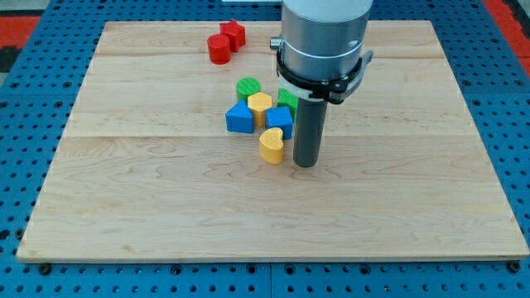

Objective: Slide the green star into the hexagon

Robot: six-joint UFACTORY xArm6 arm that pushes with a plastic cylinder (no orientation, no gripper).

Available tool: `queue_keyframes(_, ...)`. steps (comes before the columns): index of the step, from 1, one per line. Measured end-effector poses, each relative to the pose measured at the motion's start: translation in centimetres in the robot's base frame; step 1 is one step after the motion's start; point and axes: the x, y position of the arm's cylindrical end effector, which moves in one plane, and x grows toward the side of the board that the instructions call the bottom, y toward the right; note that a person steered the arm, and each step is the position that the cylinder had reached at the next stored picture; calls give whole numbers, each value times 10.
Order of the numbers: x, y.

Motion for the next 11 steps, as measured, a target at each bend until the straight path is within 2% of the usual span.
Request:
queue_keyframes(1, -28, -6)
queue_keyframes(2, -31, -30)
queue_keyframes(3, -33, -3)
queue_keyframes(4, -56, 30)
queue_keyframes(5, -91, 12)
queue_keyframes(7, -121, -17)
queue_keyframes(8, -162, 23)
queue_keyframes(9, -247, 12)
queue_keyframes(10, -288, -54)
queue_keyframes(11, -279, -104)
